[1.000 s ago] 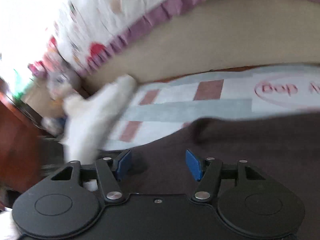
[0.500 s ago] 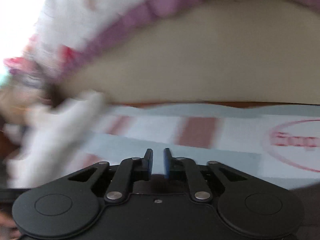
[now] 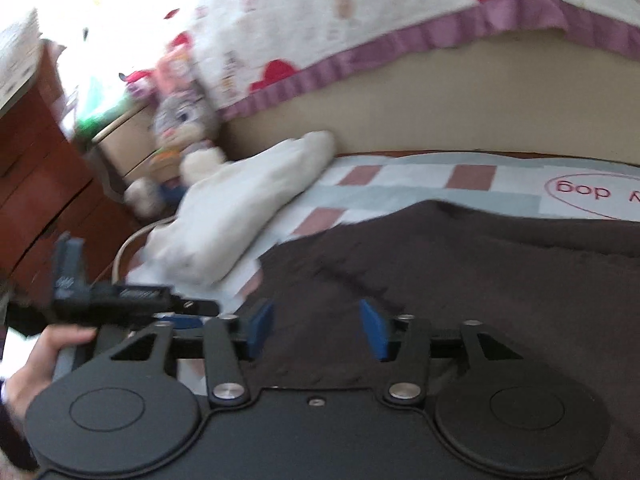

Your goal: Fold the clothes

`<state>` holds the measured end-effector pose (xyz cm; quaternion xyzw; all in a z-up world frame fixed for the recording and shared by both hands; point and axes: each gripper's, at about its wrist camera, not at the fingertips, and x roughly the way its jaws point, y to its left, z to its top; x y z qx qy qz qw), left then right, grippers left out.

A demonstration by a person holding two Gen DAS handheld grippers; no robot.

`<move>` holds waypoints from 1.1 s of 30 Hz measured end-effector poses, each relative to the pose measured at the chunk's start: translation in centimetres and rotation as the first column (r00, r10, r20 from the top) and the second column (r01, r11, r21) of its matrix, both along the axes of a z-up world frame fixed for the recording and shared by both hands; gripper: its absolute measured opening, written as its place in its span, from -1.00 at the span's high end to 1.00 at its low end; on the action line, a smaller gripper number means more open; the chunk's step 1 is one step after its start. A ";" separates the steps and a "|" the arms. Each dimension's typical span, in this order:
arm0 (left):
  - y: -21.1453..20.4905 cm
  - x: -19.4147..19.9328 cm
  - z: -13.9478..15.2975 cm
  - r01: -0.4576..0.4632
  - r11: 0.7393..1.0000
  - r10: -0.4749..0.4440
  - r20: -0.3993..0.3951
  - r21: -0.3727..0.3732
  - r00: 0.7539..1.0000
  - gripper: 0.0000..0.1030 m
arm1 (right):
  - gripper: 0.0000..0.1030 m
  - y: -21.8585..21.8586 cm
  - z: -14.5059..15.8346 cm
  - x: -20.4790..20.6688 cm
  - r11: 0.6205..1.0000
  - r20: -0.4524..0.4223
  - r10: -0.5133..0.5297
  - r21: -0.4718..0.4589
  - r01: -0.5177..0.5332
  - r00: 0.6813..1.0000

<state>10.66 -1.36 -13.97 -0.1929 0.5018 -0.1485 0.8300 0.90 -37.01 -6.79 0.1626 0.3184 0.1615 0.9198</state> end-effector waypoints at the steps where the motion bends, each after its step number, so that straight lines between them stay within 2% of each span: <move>1: 0.1 -0.2 -0.4 0.004 1.000 -0.004 -0.013 -0.007 1.000 -0.25 | -0.15 0.7 0.0 -0.6 1.000 0.000 0.008 -0.017 -0.008 1.000; 5: -0.2 -0.6 -1.3 0.027 0.996 -0.032 -0.063 -0.088 0.997 -0.25 | -0.15 2.5 -0.6 -2.7 0.999 -0.052 0.001 -0.038 -0.003 0.999; 6: -0.3 -0.4 -1.9 0.039 0.988 -0.054 -0.095 -0.151 0.994 -0.25 | -0.15 2.8 -0.8 -3.1 0.999 -0.069 -0.009 -0.052 0.005 0.998; 8: -0.4 0.0 -3.6 0.024 0.939 -0.093 -0.186 -0.343 0.978 -0.26 | -0.15 3.5 -1.6 -3.8 0.994 -0.101 -0.043 -0.107 0.032 0.994; 10: -0.7 0.0 -4.1 -0.006 0.924 -0.069 -0.182 -0.383 0.981 -0.28 | -0.14 3.9 -2.5 -4.4 0.983 -0.108 -0.059 -0.177 0.040 0.992; 11: -0.8 -0.1 -4.2 -0.018 0.920 -0.054 -0.172 -0.390 0.984 -0.28 | -0.03 4.1 -3.0 -4.5 0.978 -0.105 -0.055 -0.208 0.032 0.993; 12: -1.1 -0.2 -4.2 -0.016 0.923 -0.046 -0.153 -0.384 0.987 -0.28 | 0.18 4.2 -3.5 -4.6 0.970 -0.098 -0.053 -0.243 0.027 0.994; 13: -1.5 -0.2 -4.0 -0.006 0.931 -0.043 -0.125 -0.365 0.991 -0.29 | 0.29 4.4 -3.9 -4.6 0.960 -0.084 -0.054 -0.278 0.028 0.995; 15: -2.4 -0.5 -3.4 0.015 0.952 -0.031 -0.048 -0.305 0.998 -0.33 | 0.30 4.7 -4.8 -4.6 0.943 -0.051 -0.048 -0.331 0.029 0.998; 17: -3.5 -0.7 -2.7 0.027 0.976 -0.021 0.030 -0.215 0.999 -0.33 | 0.30 5.2 -5.3 -4.4 0.933 -0.051 -0.037 -0.360 0.016 0.998; 19: -4.4 -0.6 -2.3 0.037 0.988 -0.027 0.072 -0.152 0.997 -0.37 | 0.29 5.6 -5.8 -4.2 0.921 -0.056 -0.027 -0.389 0.003 0.998; 22: -5.6 -0.6 -2.1 0.023 0.995 -0.011 0.118 -0.101 0.993 -0.38 | 0.25 6.4 -6.5 -3.9 0.902 -0.065 -0.012 -0.432 -0.017 0.998; 23: -5.9 -0.6 -2.1 0.016 0.997 -0.006 0.133 -0.076 0.991 -0.32 | 0.25 6.2 -6.6 -3.8 0.905 -0.069 -0.012 -0.425 -0.019 0.998; 25: -6.6 -0.8 -2.1 0.000 1.000 0.002 0.172 -0.009 0.985 0.08 | 0.25 5.7 -6.7 -3.8 0.919 -0.079 -0.017 -0.393 -0.015 0.997; 26: -6.9 -0.9 -2.1 -0.005 1.000 0.000 0.189 0.028 0.982 0.38 | 0.24 5.5 -6.7 -3.8 0.926 -0.083 -0.021 -0.377 -0.012 0.996; 28: -7.2 -1.2 -2.2 -0.008 0.997 -0.008 0.215 0.078 0.976 0.45 | 0.24 5.0 -6.9 -3.7 0.940 -0.091 -0.028 -0.341 -0.005 0.995; 33: -7.2 -1.3 -1.9 0.021 0.995 -0.042 0.229 0.095 0.972 0.86 | 0.23 3.6 -7.2 -3.4 0.973 -0.110 -0.046 -0.230 0.019 0.993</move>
